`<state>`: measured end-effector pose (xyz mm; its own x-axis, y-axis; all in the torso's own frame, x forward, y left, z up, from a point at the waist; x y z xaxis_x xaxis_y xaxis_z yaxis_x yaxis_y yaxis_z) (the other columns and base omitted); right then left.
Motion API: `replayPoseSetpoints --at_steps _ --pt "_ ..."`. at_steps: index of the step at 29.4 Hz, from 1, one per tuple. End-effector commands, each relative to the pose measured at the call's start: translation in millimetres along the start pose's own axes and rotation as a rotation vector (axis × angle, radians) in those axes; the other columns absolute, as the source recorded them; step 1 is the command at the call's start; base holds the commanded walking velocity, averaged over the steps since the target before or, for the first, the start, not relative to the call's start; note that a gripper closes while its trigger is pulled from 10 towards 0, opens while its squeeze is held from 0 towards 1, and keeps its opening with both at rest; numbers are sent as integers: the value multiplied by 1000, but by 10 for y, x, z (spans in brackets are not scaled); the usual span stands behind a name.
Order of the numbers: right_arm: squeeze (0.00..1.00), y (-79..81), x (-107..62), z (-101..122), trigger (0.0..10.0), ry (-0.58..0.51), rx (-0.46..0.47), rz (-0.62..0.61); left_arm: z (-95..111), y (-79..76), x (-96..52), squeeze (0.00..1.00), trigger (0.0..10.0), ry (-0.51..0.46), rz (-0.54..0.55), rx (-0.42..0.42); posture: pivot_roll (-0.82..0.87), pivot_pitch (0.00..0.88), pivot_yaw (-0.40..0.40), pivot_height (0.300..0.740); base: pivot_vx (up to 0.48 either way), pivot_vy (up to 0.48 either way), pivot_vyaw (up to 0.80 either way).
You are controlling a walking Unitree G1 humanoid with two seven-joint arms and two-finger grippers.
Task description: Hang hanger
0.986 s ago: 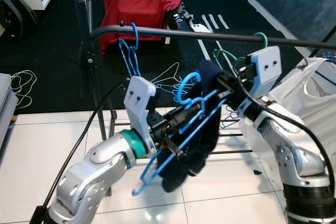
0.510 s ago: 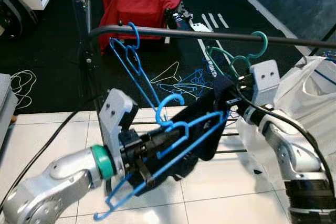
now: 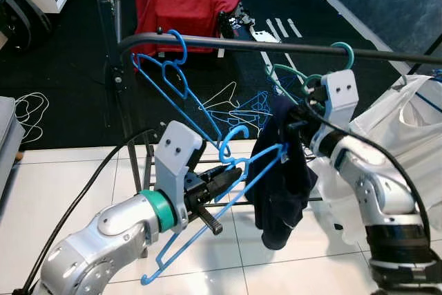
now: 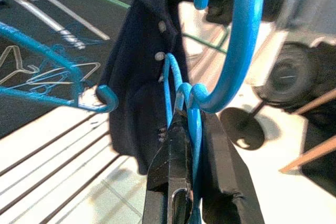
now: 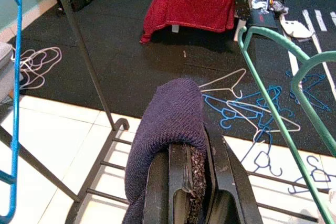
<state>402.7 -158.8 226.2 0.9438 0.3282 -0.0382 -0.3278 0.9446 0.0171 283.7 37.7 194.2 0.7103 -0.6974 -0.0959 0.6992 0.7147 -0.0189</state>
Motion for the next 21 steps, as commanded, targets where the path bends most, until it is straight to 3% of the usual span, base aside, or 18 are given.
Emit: replayPoseSetpoints --at_steps 1,6,7,11,13,16,21 --pt "0 -12 -20 115 0 -30 4 -6 -69 133 37 0 10000 37 97 44 -37 87 -12 740 0 0 0" --pt "0 -49 -27 111 0 -16 -6 -26 -55 309 42 0 10000 34 220 72 -38 88 -15 740 0 0 0" --pt "0 -44 -34 74 0 -1 0 -34 -27 350 67 0 10000 14 265 16 -38 88 -16 740 0 0 0" --pt "0 -17 -35 37 0 12 12 -35 -2 330 93 0 10000 -7 270 -48 -42 88 -15 740 0 0 0" --pt "0 -15 -12 -12 0 28 45 -58 30 347 122 0 10000 -38 310 -127 -42 86 -16 740 0 0 0" --pt "0 -70 26 -47 0 33 46 -98 111 259 118 0 10000 -87 253 -174 -39 83 -18 740 0 0 0" --pt "0 -289 37 -38 0 30 19 -188 163 147 11 0 10000 -112 146 -151 -32 82 -21 740 0 0 0"
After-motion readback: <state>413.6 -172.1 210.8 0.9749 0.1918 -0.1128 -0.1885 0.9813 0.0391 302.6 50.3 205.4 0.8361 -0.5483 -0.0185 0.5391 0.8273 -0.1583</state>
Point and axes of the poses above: a point about 5 cm out from each wrist's last joint towards the gripper, its own x axis pointing out of the wrist towards the gripper, its own z axis along the axis of the wrist's last joint, y = z × x, the point moved 6 cm from there along x, pointing out of the wrist towards the gripper, and after that the axes turned 3 degrees about x, right-handed, at the moved point
